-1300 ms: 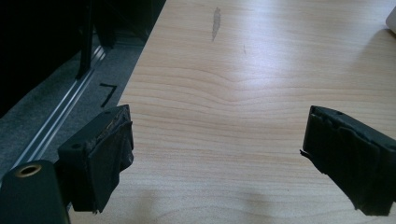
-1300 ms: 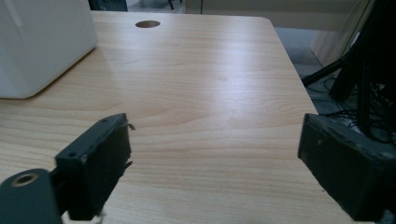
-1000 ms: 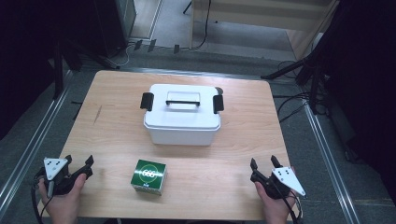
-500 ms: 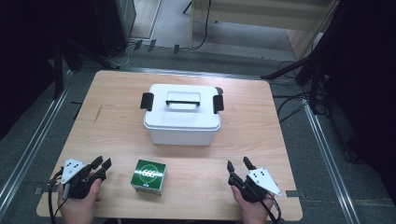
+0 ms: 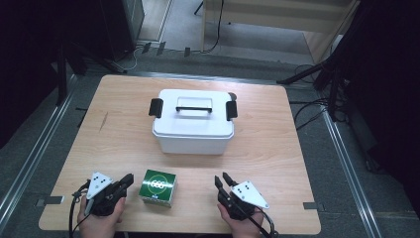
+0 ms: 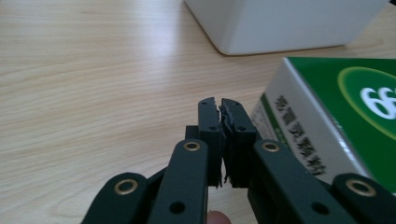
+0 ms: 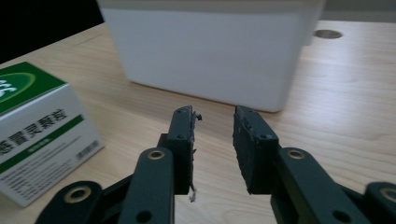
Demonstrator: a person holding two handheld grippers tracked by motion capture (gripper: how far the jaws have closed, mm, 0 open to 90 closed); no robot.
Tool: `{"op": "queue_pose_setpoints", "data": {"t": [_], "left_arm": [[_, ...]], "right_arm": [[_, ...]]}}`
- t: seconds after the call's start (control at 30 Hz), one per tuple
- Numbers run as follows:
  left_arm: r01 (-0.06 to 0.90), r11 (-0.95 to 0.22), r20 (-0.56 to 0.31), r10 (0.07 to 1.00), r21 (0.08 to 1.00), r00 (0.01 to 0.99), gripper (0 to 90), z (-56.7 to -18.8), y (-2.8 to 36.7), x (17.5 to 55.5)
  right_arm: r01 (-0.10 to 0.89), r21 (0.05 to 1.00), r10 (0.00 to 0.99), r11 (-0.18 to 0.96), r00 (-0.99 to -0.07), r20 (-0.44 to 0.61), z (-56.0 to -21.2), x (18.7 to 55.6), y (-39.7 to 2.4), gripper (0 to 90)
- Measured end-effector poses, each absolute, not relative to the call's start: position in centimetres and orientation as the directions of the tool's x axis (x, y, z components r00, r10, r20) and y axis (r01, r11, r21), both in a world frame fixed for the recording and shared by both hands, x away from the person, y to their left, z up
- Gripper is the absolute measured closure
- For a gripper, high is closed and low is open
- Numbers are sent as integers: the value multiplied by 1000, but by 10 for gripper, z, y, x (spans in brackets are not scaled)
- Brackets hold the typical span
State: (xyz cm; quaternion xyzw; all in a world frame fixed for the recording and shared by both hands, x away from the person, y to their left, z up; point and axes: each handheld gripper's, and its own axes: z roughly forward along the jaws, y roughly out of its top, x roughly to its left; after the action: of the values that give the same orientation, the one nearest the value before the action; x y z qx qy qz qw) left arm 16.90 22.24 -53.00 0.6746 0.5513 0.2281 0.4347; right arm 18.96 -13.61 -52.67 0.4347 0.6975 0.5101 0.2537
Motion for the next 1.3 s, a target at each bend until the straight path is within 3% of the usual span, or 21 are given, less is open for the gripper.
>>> {"op": "queue_pose_setpoints", "data": {"t": [0.37, 0.7, 1.3], "left_arm": [[552, -63, -159, 925, 831, 344, 900, -532, 196, 164], [549, -112, -147, 902, 829, 406, 900, -536, 156, 157], [553, -126, -199, 849, 824, 489, 900, -537, 115, 172]], "right_arm": [[388, 911, 783, 138, -606, 139, -537, 182, -102, 880], [426, 881, 739, 203, -657, 148, -546, 176, -83, 900], [492, 861, 822, 129, -538, 184, -543, 177, -127, 900]]}}
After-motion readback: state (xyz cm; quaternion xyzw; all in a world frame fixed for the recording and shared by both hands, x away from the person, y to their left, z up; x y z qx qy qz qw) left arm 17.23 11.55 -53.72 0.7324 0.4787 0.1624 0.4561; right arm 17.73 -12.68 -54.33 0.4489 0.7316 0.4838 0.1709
